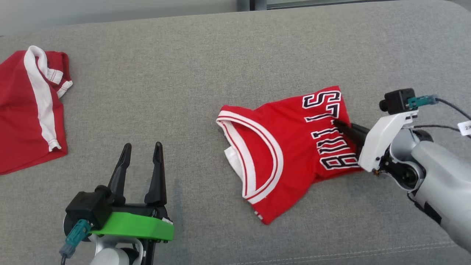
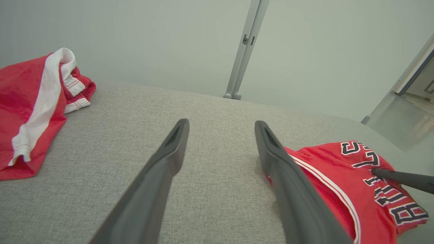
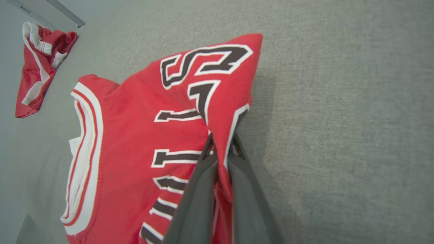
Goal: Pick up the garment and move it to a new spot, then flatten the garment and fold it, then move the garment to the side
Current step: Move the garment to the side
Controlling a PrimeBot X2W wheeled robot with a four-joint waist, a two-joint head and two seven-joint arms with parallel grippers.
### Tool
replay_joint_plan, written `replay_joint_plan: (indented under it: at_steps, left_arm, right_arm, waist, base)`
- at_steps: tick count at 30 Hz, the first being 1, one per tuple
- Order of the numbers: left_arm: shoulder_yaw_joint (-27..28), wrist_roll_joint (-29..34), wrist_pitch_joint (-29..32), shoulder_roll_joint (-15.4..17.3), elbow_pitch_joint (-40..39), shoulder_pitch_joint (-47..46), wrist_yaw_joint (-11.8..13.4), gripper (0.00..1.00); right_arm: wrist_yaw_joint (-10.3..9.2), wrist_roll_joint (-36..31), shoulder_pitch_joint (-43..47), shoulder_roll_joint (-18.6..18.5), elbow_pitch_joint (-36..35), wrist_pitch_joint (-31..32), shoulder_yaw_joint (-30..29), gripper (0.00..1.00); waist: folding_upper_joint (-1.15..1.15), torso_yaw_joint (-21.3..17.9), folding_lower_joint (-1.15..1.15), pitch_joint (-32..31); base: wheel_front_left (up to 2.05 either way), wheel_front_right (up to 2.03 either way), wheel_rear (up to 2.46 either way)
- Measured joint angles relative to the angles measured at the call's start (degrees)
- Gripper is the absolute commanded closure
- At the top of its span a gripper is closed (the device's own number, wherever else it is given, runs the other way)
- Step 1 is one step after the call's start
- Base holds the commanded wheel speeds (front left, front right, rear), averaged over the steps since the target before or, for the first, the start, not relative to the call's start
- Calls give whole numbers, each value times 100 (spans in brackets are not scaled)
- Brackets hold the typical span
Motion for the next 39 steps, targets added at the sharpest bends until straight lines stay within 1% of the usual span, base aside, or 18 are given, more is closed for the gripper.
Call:
replay_joint_plan:
  at_steps: [12,17,21,27,31,33,35,37,38,39]
  left_arm:
    - [77,62,-1,5,-151,-8,1,0]
    - [-2,165,5,40,-245,-77,1,0]
    - [-24,220,63,88,-370,-190,1,0]
    - [-1,310,141,210,-554,-237,1,0]
    - [7,353,192,225,-702,-263,1,0]
    - [5,353,218,230,-755,-322,1,0]
    - [2,358,253,234,-846,-400,1,0]
    - [-3,371,253,235,-903,-431,1,0]
    - [-14,420,260,235,-984,-482,1,0]
    - [-14,420,260,235,-984,-482,1,0]
  right_arm:
    - [0,-495,-851,-978,311,104,-138,100]
    - [-4,-586,-1144,-1330,425,175,-238,100]
    - [-20,-639,-1448,-1538,505,210,-335,100]
    - [-180,-778,-1848,-1752,659,238,-477,100]
    - [-264,-821,-1954,-1848,789,261,-520,100]
    - [-271,-881,-2017,-1905,838,260,-520,100]
    - [-347,-983,-2095,-1957,887,256,-505,100]
    - [-370,-1037,-2131,-1986,909,243,-501,100]
    - [-446,-1090,-2198,-2017,967,192,-520,100]
    - [-446,-1090,-2198,-2017,967,192,-520,100]
  waist:
    - [0,-281,0,67]
    - [0,-330,0,178]
    - [0,-338,0,304]
    - [0,-329,0,530]
    - [0,-311,0,690]
    - [0,-300,0,770]
    - [0,-288,0,853]
    - [0,-281,0,896]
    - [0,-265,0,979]
    - [0,-265,0,979]
  base:
    - [0,0,0]
    - [0,0,0]
    - [0,0,0]
    - [0,0,0]
    - [0,0,0]
    - [0,0,0]
    - [0,0,0]
    - [0,0,0]
    - [0,0,0]
    - [0,0,0]
